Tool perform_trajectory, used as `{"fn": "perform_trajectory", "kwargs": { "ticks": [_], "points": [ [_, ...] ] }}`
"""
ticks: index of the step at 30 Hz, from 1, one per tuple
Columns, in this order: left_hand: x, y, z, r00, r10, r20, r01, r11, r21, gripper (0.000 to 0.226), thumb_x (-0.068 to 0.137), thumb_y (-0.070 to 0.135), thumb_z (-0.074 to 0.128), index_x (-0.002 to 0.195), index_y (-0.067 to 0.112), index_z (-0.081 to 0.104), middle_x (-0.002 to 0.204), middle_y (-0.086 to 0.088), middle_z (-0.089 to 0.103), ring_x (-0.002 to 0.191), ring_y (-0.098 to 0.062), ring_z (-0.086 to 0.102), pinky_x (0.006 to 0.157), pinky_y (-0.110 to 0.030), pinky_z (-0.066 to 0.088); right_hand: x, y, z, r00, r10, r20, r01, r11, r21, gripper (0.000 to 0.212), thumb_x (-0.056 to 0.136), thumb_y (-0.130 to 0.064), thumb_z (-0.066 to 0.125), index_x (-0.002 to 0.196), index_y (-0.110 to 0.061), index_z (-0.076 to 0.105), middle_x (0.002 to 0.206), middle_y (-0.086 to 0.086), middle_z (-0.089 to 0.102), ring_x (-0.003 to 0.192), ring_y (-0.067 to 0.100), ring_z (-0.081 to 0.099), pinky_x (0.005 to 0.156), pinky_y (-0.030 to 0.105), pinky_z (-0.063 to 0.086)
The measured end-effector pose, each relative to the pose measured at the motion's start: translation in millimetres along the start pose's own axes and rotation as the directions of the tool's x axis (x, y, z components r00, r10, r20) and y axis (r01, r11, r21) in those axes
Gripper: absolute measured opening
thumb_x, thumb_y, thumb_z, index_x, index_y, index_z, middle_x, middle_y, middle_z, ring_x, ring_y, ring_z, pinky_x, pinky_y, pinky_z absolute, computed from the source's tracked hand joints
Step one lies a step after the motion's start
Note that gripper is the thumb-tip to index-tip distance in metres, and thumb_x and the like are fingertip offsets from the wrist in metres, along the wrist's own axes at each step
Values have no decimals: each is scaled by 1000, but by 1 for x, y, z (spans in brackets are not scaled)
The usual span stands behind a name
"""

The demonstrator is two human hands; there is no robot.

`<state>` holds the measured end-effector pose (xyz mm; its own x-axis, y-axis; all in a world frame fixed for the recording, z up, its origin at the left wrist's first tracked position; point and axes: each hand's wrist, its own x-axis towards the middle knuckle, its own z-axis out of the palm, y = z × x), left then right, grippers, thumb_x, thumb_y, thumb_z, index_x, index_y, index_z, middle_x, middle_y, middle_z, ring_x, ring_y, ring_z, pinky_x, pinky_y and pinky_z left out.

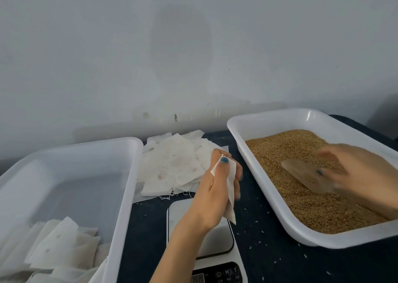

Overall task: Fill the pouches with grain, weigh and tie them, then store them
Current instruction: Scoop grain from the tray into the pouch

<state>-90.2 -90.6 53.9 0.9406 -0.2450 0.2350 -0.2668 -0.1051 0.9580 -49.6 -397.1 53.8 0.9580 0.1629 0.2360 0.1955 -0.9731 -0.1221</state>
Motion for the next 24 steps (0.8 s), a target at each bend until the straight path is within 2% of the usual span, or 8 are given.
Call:
{"fn": "perform_trajectory", "kwargs": {
  "ticks": [3, 6, 8, 12, 15, 19, 21, 24],
  "points": [
    [2, -1, 2, 997, -10, -70, 25, 974, 223, 52, 92, 63, 14, 98, 20, 43, 79, 11, 59, 71, -7, 54, 74, -41, 50, -18, -89, -26, 985, -169, -36, 171, 922, 346, 37, 73, -76, 45, 104, -59, 53, 105, -40, 60, 92, -20, 58, 74, 7, 47],
    [2, 2, 4, 996, 23, -81, 2, 953, 304, 60, 82, 76, 8, 98, 26, 37, 91, 17, 58, 82, 0, 57, 77, -33, 46, -28, -147, -25, 958, -274, -88, 287, 880, 380, 48, 72, -83, 47, 109, -53, 52, 105, -38, 59, 98, -22, 53, 67, 8, 50],
    [2, 4, 1, 997, -22, -80, 42, 963, 266, 68, 75, 86, 10, 100, 28, 33, 98, 9, 60, 90, -6, 63, 84, -36, 51, -27, -165, -15, 958, -227, -177, 284, 848, 449, 35, 81, -70, 50, 104, -45, 56, 95, -32, 64, 90, -16, 59, 67, 15, 55],
    [-3, 5, -13, 996, -44, -79, 62, 969, 240, 86, 56, 101, 7, 100, 32, 33, 89, 11, 53, 72, 3, 53, 75, -30, 51, -11, -174, 1, 961, -106, -254, 227, 828, 513, 18, 82, -58, 55, 76, -41, 56, 77, -23, 65, 75, -5, 63, 57, 15, 47],
    [-5, 1, -24, 994, -16, -108, 39, 978, 207, 67, 72, 92, 20, 99, 33, 33, 80, 21, 55, 66, 5, 51, 61, -15, 43, 1, -173, 13, 982, -42, -185, 159, 716, 680, 21, 80, -52, 65, 72, -34, 59, 75, -18, 67, 75, 0, 65, 61, 17, 49],
    [-14, -11, -40, 980, -13, -197, 56, 976, 210, 39, 80, 53, 64, 106, 31, 44, 88, 10, 64, 75, 2, 62, 62, -19, 52, 6, -176, 23, 993, -40, -107, 108, 640, 761, 19, 84, -37, 75, 73, -28, 62, 72, -14, 68, 70, 7, 66, 67, 41, 57],
    [-20, -18, -47, 970, 0, -245, 64, 965, 253, 28, 85, 31, 72, 105, 35, 54, 92, 21, 69, 82, 3, 67, 64, -15, 52, 7, -181, 29, 995, -37, -96, 98, 620, 779, 19, 84, -35, 75, 74, -27, 62, 73, -14, 68, 69, 6, 66, 66, 39, 57],
    [-27, -25, -55, 950, 40, -310, 75, 934, 349, 17, 87, 25, 72, 94, 37, 63, 84, 25, 69, 77, 2, 66, 61, -9, 48, 6, -190, 41, 996, -3, -94, 78, 577, 813, 19, 84, -36, 76, 76, -26, 62, 75, -10, 68, 69, 7, 66, 63, 29, 54]
  ]
}}
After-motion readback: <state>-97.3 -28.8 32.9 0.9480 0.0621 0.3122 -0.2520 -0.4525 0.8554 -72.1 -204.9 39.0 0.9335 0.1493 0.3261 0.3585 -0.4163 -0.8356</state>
